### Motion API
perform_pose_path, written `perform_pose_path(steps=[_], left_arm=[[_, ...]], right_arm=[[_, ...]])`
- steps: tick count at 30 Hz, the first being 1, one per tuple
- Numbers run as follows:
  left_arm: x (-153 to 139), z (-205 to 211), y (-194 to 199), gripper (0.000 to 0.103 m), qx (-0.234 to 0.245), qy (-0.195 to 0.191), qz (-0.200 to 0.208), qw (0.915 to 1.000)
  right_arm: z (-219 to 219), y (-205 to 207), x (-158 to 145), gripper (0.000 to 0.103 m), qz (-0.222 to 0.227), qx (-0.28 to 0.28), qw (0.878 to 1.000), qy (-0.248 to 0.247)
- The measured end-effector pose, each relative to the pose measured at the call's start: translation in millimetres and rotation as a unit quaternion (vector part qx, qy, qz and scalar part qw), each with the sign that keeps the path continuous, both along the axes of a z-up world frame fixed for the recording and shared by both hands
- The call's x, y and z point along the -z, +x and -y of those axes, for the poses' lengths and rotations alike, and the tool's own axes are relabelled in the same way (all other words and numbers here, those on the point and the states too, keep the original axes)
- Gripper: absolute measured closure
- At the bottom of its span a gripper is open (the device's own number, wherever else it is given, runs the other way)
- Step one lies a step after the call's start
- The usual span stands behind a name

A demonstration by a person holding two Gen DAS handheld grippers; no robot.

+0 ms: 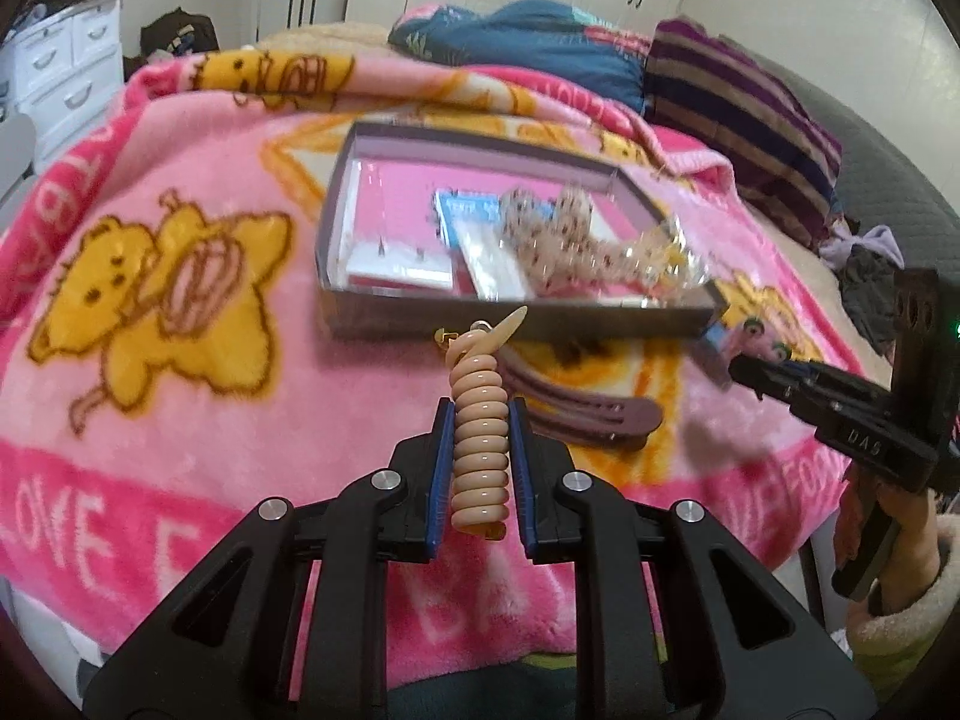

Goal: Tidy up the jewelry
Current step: 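Grasp the peach spiral hair tie with the left tool while the right grasps the pink pompom, then lower the spiral tie into the box with the left tool while the right drops the pompom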

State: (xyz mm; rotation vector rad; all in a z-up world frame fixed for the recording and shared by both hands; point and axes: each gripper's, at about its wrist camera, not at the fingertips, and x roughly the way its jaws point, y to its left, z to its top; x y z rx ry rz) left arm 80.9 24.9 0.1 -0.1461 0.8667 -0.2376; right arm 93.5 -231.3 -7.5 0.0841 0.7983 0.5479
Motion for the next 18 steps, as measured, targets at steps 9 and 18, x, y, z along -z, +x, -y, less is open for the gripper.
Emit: perform_pose_path(steps=[9, 18], left_arm=[[-26.4, -3.1, 2.1, 0.092, -0.012, -0.008, 0.029, 0.9995], [-37.5, 2.7, 15.7, 0.092, -0.010, -0.009, 0.042, 0.9990]], right_arm=[[8.0, -5.0, -18.2, 0.076, 0.020, 0.005, 1.000, 0.016], [4.5, 0.6, -26.7, 0.076, 0.028, 0.005, 0.999, 0.022]])
